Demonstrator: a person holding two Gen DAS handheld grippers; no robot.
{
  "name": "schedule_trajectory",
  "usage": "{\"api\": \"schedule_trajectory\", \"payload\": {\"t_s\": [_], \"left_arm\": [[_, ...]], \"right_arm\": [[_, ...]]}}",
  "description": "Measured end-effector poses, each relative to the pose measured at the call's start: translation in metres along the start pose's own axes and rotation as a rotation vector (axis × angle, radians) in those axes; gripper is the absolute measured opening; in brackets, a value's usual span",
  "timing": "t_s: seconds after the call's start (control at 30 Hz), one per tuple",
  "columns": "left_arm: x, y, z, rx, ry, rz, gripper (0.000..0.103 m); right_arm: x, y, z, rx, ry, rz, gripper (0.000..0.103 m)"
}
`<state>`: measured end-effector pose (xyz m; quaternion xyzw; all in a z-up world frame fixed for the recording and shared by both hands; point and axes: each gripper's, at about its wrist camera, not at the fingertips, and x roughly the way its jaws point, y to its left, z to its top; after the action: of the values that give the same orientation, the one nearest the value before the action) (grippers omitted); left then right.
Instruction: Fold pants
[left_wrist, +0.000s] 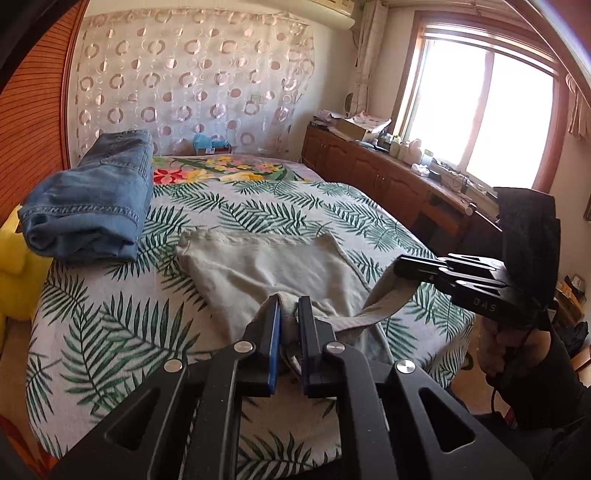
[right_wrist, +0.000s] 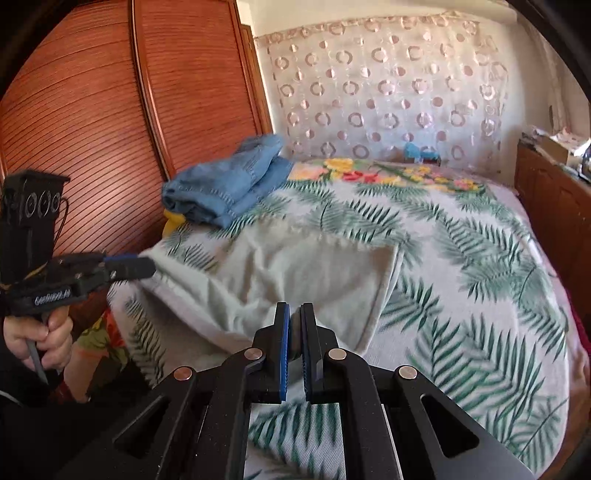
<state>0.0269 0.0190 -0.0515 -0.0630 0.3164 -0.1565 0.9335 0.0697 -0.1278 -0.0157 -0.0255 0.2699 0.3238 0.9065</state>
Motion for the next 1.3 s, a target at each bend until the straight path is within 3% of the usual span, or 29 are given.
{"api": "schedule_trajectory", "payload": {"t_s": [0.37,0.63,0.77,0.8,0.9,1.03,1.17,1.3], "left_arm": [[0.055,0.019,0.060,-0.025,-0.028,0.020,0.010],[0.099,0.044,0.069,-0.071,0.046,0.062,0.010],[0.104,0.046,0.061,-0.081,0.062,0.075,0.010],[0.104,0.047,0.061,-0.082,0.063,0.075,0.010],[0.102,0.045,0.059,-0.076,0.063,0.077,0.010],[0.102,0.044,0.061,-0.067,0.061,0.087,0.010],[0.106,0.046,0.061,-0.071,0.071,0.098,0.010],[0.111,0.048,0.059,-0.068,0.082,0.108,0.010]], "right_arm": [[0.073,-0.032,0.048,0.026,-0.001,-0.127,0.006],[0.118,-0.045,0.076,0.079,0.043,-0.150,0.006],[0.137,-0.038,0.077,0.035,0.094,-0.170,0.006],[0.138,-0.035,0.077,0.027,0.095,-0.169,0.006],[0.134,-0.034,0.074,0.028,0.108,-0.190,0.019],[0.110,-0.030,0.065,0.035,0.089,-0.147,0.020],[0.083,-0.025,0.047,0.030,0.078,-0.113,0.039],[0.064,-0.012,0.027,0.010,0.091,-0.085,0.041]]}}
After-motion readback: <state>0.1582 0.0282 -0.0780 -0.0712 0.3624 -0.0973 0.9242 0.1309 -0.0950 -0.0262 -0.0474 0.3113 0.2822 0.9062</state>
